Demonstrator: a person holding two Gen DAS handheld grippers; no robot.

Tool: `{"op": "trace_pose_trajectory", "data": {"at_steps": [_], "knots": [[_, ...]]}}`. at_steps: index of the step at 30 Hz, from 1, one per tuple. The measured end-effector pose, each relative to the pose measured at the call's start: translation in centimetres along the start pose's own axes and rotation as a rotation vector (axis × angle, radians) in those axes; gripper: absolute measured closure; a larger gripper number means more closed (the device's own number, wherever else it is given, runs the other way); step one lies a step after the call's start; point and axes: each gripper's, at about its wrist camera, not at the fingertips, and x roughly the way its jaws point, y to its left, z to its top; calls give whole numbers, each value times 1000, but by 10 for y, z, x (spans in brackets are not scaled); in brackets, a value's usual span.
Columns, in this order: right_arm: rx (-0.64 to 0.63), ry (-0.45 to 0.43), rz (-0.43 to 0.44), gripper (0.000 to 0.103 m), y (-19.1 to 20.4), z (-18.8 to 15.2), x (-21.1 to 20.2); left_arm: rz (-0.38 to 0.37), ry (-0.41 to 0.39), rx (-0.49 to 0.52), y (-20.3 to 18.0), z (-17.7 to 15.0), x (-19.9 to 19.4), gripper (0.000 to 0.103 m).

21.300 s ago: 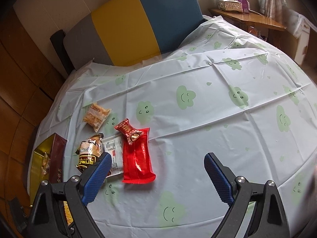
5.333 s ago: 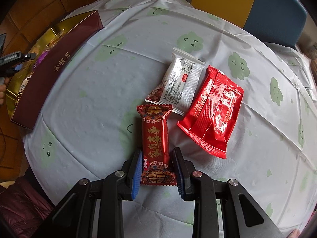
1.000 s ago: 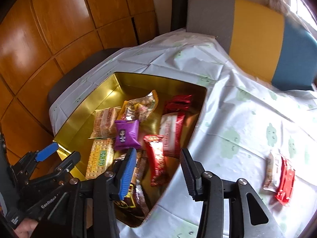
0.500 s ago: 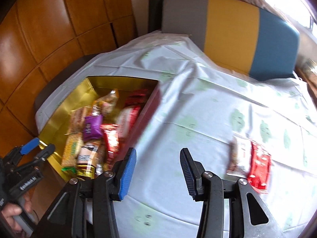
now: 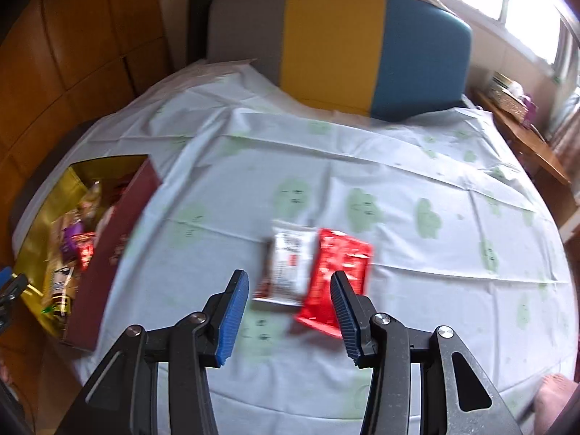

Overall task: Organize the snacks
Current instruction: 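Move both tools back toward the white bar and red foil packet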

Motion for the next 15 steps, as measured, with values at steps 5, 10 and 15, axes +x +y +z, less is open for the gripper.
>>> {"op": "trace_pose_trajectory", "data": {"at_steps": [5,10,15], "knots": [[60,4,-62,55,-41,1,8,-10,1,29,-12,2,-1,31],[194,5,-93,42,-85,-6,20,-14,2,64,-25,5,-1,31],[382,59,-67,36,-117,-13,31,-31,4,109,-43,8,-1,31]]}}
